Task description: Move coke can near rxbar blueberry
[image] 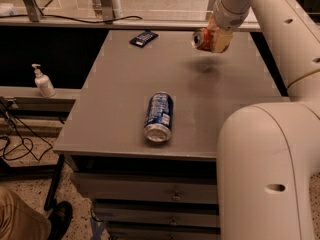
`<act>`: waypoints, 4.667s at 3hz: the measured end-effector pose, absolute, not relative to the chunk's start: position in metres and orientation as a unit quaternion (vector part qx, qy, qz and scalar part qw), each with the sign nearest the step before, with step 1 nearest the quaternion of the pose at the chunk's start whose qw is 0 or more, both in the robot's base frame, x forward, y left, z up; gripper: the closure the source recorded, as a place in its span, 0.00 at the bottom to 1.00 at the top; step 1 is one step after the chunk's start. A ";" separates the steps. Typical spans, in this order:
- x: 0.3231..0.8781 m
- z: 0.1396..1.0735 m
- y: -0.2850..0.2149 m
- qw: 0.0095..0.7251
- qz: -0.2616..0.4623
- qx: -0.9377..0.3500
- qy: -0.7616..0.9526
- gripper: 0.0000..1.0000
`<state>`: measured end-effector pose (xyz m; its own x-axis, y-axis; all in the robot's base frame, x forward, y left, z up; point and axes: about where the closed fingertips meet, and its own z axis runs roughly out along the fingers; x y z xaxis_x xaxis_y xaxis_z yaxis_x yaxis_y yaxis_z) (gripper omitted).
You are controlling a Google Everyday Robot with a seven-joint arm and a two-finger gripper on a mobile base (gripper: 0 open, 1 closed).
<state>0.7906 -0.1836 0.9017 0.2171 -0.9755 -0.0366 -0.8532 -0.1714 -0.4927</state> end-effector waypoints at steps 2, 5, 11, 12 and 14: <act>0.796 0.922 -0.110 0.412 0.002 -0.664 0.624 1.00; 0.798 0.921 -0.100 0.443 0.043 -0.642 0.624 1.00; 0.788 0.959 -0.064 0.436 0.337 -0.413 0.725 1.00; 0.787 0.958 -0.062 0.432 0.341 -0.411 0.727 1.00; 0.804 0.959 -0.072 0.449 0.341 -0.353 0.747 1.00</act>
Offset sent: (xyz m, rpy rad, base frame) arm -0.0047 0.1151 0.0362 0.8756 -0.0613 0.0084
